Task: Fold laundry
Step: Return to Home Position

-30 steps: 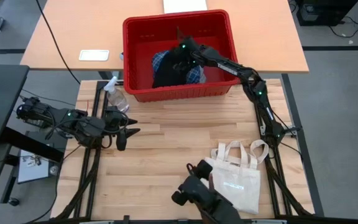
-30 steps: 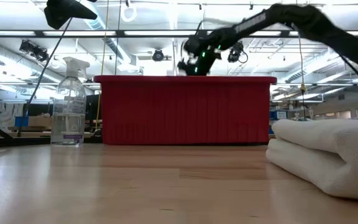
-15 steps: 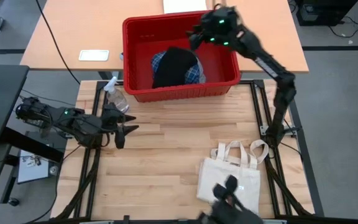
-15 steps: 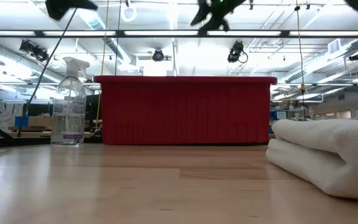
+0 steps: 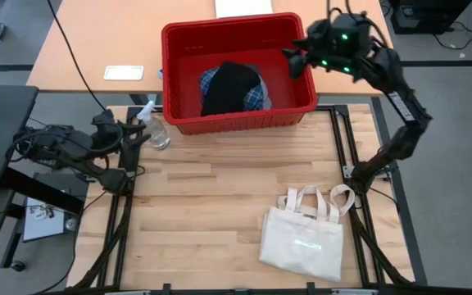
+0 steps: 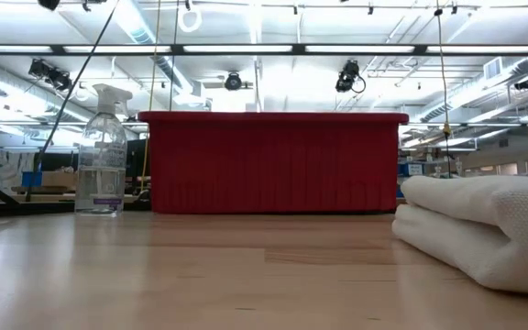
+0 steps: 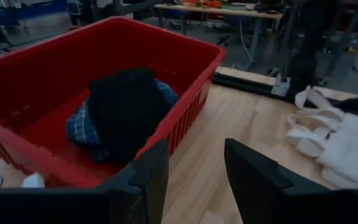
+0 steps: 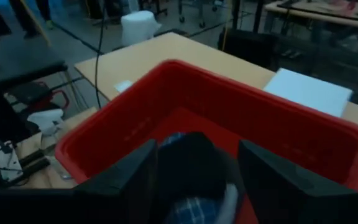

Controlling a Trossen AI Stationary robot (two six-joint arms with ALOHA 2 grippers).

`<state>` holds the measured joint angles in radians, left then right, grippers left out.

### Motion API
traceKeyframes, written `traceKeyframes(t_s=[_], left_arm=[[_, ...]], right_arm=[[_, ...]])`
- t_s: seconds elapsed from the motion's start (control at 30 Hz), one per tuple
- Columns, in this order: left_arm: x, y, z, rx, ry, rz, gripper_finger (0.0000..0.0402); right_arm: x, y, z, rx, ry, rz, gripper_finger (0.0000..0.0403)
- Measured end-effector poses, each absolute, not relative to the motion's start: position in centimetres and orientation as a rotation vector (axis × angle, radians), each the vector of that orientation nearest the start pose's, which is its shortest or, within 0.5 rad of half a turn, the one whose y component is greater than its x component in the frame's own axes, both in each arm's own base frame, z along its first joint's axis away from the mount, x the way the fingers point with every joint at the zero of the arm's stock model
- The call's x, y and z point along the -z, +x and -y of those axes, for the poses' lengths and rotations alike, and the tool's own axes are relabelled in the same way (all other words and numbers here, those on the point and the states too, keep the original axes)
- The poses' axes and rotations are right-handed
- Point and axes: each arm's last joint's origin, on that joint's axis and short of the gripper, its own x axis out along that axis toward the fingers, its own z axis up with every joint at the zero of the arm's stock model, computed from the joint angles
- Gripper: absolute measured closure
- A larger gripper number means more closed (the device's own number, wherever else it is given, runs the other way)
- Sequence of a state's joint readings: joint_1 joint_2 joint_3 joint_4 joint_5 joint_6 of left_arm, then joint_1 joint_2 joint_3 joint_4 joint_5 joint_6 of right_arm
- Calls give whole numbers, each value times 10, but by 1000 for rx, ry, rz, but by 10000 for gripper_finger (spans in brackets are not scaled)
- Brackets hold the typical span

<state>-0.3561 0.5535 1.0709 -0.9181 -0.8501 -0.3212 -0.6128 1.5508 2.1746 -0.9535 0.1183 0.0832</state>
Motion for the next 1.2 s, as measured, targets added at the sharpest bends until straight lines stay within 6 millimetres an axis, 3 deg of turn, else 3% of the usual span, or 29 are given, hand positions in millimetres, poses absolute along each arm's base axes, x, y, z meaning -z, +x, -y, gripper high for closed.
traceKeyframes(t_s=[0.2, 0.4, 0.57, 0.83, 1.0, 1.2], left_arm=[[-355, 43, -8, -568, -109, -211, 251], [-331, 39, -11, -621, -157, -124, 251], [-307, 48, -7, -619, -205, -61, 251], [-264, 74, 3, -600, -292, 11, 251], [-258, 76, 3, -584, -352, 25, 256], [-262, 65, -1, -586, -368, 75, 286]], right_arm=[[-531, 187, 121, 751, 175, -274, 174], [-504, 157, 93, 770, 227, -192, 174], [-460, 141, 78, 753, 311, -86, 174], [-366, 135, 65, 684, 491, 49, 174], [-324, 122, 56, 646, 577, 132, 174], [-292, 95, 46, 659, 633, 226, 174]])
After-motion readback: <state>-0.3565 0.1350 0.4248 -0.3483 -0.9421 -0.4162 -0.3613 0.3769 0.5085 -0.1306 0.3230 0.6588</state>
